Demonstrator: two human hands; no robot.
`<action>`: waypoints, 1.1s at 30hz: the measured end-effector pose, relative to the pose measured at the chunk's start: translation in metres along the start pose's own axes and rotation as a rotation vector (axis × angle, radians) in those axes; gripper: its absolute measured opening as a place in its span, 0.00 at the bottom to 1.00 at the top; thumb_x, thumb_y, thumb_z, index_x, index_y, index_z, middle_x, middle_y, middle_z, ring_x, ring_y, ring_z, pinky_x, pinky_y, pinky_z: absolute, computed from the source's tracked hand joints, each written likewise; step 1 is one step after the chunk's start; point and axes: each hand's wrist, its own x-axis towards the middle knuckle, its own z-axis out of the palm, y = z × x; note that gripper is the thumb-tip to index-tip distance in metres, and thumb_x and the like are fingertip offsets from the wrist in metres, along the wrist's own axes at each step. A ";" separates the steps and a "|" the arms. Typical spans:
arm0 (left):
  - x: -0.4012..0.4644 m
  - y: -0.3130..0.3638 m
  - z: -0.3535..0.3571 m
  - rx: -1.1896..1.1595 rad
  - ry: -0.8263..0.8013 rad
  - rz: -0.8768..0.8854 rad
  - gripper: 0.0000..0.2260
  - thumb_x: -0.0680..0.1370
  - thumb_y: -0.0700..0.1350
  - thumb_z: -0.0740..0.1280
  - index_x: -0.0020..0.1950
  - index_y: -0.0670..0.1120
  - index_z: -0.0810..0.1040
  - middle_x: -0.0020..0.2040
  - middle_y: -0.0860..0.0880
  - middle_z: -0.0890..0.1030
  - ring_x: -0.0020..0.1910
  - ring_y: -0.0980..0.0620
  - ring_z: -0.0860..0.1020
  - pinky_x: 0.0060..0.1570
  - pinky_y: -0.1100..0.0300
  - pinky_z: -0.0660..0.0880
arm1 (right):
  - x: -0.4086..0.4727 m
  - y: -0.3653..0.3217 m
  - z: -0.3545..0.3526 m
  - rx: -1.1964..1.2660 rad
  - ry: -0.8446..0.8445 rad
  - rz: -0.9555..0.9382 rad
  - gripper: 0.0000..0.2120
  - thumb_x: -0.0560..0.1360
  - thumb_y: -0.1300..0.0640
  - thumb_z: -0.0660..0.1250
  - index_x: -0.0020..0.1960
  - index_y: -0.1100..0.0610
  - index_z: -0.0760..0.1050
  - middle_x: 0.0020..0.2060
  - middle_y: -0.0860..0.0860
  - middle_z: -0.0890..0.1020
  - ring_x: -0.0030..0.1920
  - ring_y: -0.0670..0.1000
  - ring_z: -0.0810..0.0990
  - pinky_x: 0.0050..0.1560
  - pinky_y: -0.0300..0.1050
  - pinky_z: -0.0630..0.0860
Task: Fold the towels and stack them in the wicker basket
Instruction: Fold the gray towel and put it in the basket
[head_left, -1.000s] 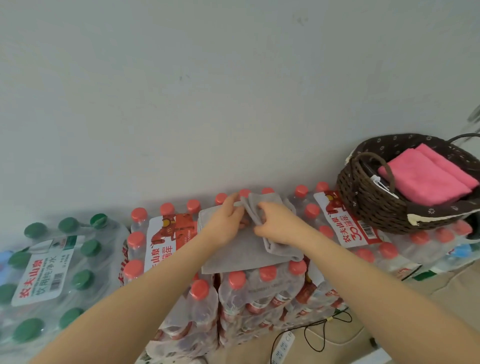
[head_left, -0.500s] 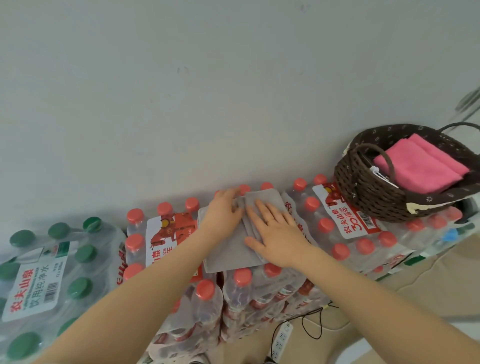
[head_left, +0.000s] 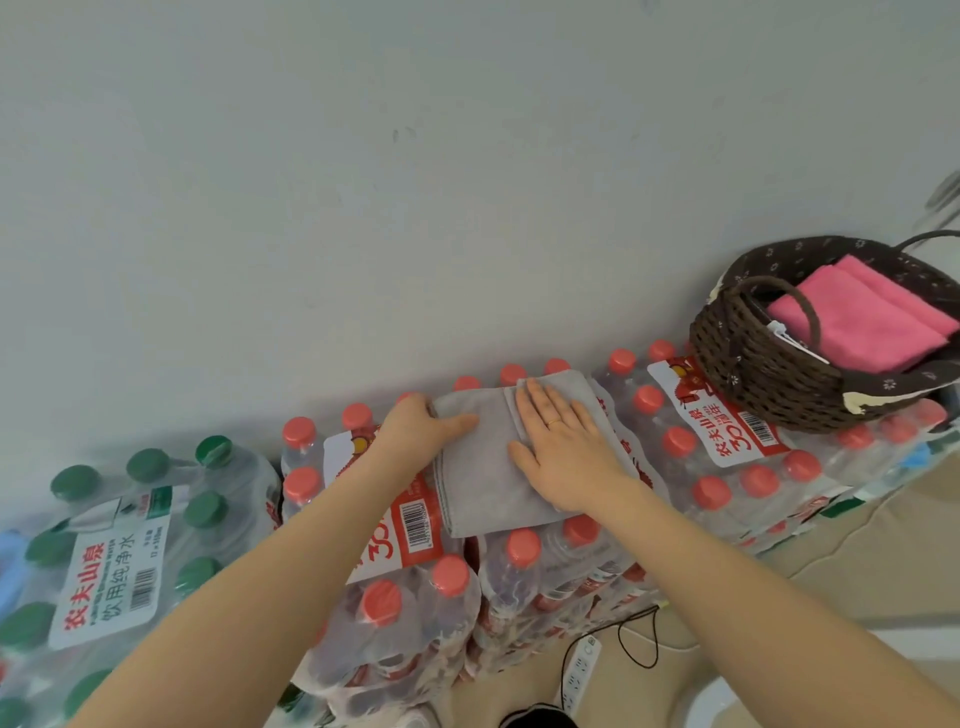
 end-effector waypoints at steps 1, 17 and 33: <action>-0.001 0.001 -0.004 -0.182 0.003 -0.036 0.20 0.71 0.49 0.72 0.58 0.42 0.72 0.57 0.43 0.78 0.49 0.47 0.77 0.50 0.53 0.76 | 0.000 0.000 0.000 0.005 0.000 0.009 0.29 0.81 0.47 0.44 0.75 0.55 0.35 0.76 0.51 0.39 0.75 0.49 0.37 0.72 0.46 0.34; -0.029 0.003 -0.005 -0.439 -0.293 -0.074 0.07 0.79 0.43 0.59 0.55 0.45 0.72 0.43 0.48 0.80 0.38 0.52 0.80 0.34 0.60 0.78 | -0.015 -0.012 0.019 -0.213 0.431 0.141 0.18 0.67 0.54 0.72 0.56 0.55 0.79 0.41 0.54 0.78 0.41 0.56 0.79 0.41 0.45 0.75; -0.030 0.087 0.063 -0.247 -0.493 0.040 0.11 0.82 0.44 0.51 0.50 0.40 0.70 0.33 0.41 0.78 0.23 0.52 0.76 0.24 0.63 0.76 | -0.043 0.027 -0.033 1.348 -0.030 0.394 0.19 0.75 0.34 0.54 0.45 0.46 0.77 0.39 0.45 0.75 0.43 0.46 0.74 0.52 0.42 0.69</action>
